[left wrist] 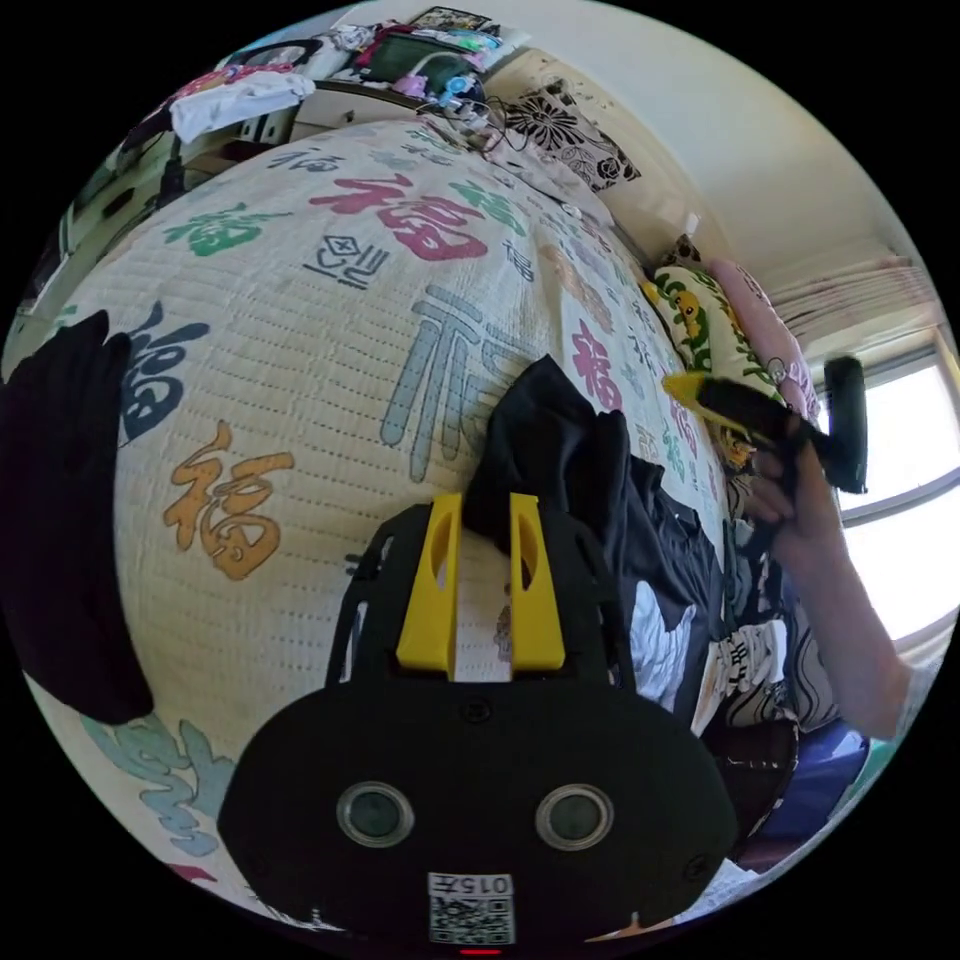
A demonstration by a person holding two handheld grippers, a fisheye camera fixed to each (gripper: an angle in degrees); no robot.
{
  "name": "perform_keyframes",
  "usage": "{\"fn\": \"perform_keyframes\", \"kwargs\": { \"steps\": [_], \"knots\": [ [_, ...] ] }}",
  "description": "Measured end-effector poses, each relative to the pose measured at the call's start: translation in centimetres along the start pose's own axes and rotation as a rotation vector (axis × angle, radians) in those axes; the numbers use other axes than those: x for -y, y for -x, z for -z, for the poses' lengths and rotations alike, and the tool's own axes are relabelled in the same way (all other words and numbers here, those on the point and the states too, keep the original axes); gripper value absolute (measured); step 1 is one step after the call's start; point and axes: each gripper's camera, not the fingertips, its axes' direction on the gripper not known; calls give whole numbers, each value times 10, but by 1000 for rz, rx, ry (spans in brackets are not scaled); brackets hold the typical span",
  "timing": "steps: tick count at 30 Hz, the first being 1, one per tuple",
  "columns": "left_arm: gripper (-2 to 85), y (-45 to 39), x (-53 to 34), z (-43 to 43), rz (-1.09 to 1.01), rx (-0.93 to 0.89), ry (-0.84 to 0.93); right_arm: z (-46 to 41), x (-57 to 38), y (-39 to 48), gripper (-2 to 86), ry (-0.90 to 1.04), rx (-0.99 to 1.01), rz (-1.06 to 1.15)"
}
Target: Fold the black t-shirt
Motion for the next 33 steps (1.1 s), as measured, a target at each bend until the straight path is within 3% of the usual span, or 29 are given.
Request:
{"fn": "perform_keyframes", "kwargs": {
  "steps": [4, 7, 11, 22, 25, 28, 33],
  "knots": [
    [18, 24, -7, 6, 10, -64, -6, -77, 50, 9, 84, 206, -100, 40],
    [1, 44, -16, 27, 11, -76, -45, -124, 61, 15, 31, 380, -210, 81],
    [-7, 72, -33, 68, 15, -66, -143, -124, 72, 39, -6, 306, -128, 199],
    [-5, 112, -81, 77, 47, 78, -77, -181, 82, 74, 19, 375, -148, 404],
    [5, 118, -94, 79, 65, 84, -88, -164, 89, 74, 37, 319, -179, 415],
    [18, 120, -110, 92, 89, 145, -93, -129, 81, 62, 46, 223, -78, 382],
    [42, 109, -166, 134, 39, 158, -83, -51, -18, 19, 31, 40, -4, 367]
  ]
}}
